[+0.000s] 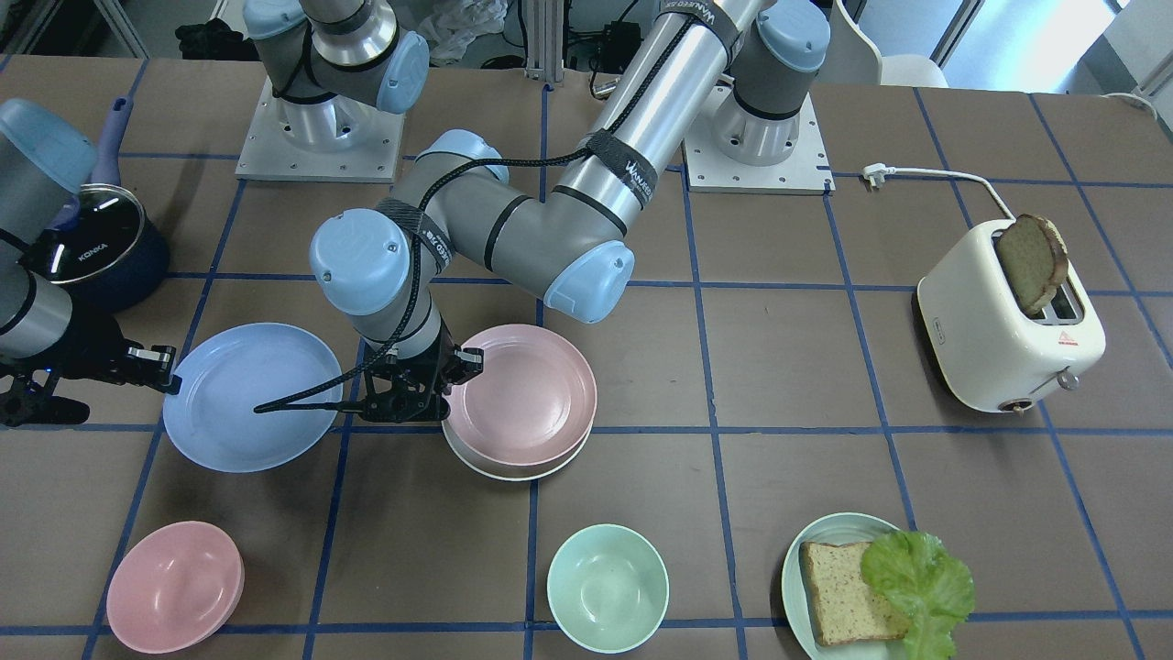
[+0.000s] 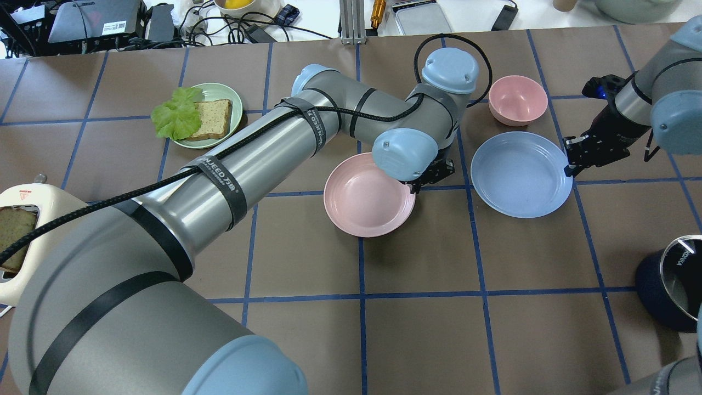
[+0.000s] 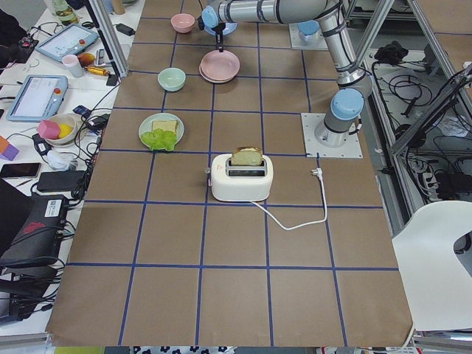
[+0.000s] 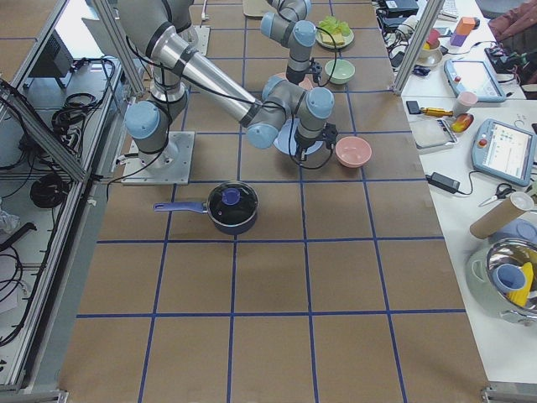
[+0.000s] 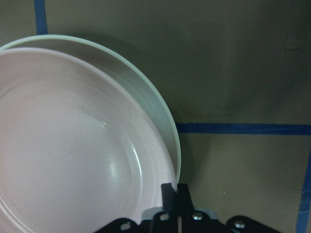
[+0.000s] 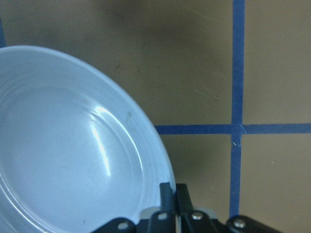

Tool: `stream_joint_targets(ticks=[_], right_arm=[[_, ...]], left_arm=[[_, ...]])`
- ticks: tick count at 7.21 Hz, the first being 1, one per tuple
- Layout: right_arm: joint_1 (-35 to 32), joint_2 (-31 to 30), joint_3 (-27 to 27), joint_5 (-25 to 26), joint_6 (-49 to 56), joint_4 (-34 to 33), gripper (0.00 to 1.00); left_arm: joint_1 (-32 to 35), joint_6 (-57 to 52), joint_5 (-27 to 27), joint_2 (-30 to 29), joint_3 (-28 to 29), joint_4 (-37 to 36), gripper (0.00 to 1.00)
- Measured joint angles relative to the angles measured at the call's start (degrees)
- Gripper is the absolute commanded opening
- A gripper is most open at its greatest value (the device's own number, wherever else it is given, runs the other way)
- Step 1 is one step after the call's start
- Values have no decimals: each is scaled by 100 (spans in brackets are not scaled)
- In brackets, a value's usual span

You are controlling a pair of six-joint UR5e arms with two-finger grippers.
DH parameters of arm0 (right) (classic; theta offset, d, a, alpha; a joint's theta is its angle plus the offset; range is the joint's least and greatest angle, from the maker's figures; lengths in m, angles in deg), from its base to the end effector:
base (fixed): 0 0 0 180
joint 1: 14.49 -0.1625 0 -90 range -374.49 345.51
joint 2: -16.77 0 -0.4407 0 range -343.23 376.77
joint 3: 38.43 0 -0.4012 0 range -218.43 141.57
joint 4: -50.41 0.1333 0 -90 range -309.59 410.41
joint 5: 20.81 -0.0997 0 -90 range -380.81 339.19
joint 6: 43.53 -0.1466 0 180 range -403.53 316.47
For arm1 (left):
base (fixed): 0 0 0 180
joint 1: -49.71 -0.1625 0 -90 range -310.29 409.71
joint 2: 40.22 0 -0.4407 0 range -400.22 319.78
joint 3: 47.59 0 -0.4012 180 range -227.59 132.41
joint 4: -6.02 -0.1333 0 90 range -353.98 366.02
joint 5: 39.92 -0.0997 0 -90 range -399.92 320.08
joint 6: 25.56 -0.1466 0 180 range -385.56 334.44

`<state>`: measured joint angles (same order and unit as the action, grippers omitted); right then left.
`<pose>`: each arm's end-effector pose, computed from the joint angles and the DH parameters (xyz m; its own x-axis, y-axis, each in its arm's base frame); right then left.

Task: Stack three plates with pink and blue
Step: 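Lift the pink plate with the left gripper and lower it onto the cream plate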

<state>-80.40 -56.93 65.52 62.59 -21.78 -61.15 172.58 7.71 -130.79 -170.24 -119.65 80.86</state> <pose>-0.0861 -0.5605 0.2244 -0.9852 0.0569 -0.1615 0.0413 0.9943 0.0982 -0.5098 -0.5474 0.1917 -0.9969 -0.0024 -0.0787 -0.0097 0.9957 0.0925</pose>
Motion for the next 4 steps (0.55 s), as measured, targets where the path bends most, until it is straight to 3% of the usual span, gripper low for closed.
stream_joint_targets(ticks=[3, 4], right_arm=[[-5, -23, -11, -7, -20, 2, 0], [-8, -27, -13, -8, -21, 3, 0]], left_arm=[[-104, -125, -31, 6, -24, 92, 0], [-166, -142, -34, 16, -26, 95, 82]])
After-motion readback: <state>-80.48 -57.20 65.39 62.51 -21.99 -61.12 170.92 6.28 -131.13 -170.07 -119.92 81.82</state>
